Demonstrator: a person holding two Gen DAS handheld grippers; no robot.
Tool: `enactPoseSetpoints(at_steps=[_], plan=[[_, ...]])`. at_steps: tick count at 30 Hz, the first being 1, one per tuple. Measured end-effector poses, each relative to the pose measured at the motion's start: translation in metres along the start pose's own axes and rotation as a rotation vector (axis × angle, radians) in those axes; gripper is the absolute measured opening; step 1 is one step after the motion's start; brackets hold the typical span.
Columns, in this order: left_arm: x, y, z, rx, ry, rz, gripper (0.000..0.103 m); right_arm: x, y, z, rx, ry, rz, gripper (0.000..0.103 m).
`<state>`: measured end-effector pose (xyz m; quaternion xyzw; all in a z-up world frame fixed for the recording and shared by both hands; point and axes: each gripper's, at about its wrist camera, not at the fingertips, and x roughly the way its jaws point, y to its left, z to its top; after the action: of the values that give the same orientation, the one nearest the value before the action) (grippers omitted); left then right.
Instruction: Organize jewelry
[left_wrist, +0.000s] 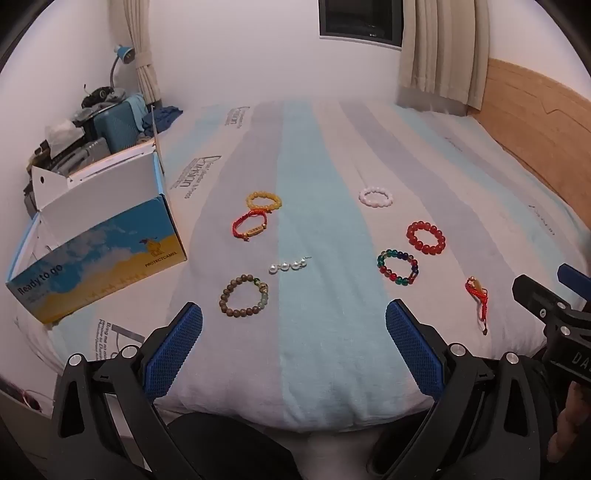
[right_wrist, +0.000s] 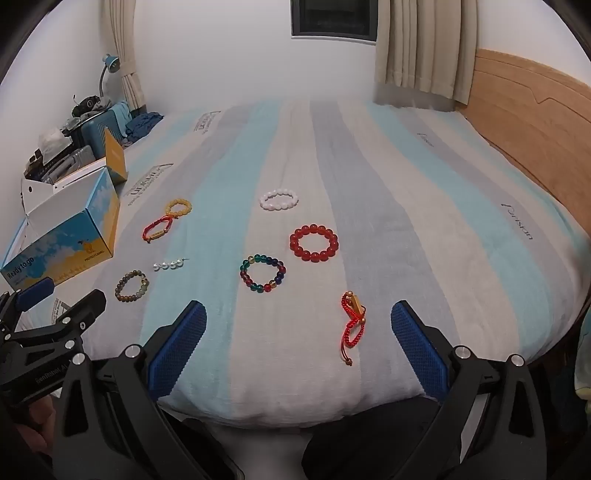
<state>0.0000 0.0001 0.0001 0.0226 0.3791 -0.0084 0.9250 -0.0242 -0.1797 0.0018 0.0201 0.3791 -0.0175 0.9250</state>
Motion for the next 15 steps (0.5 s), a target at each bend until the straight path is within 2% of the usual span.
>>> enactPoseSetpoints(at_steps=[15], plan=[[-0.0016,0.0038,0.0000,-0.012,0.011,0.002,0.097,-0.0096,-0.0029,0.0023,0.002,0.002,0.001,0.096]])
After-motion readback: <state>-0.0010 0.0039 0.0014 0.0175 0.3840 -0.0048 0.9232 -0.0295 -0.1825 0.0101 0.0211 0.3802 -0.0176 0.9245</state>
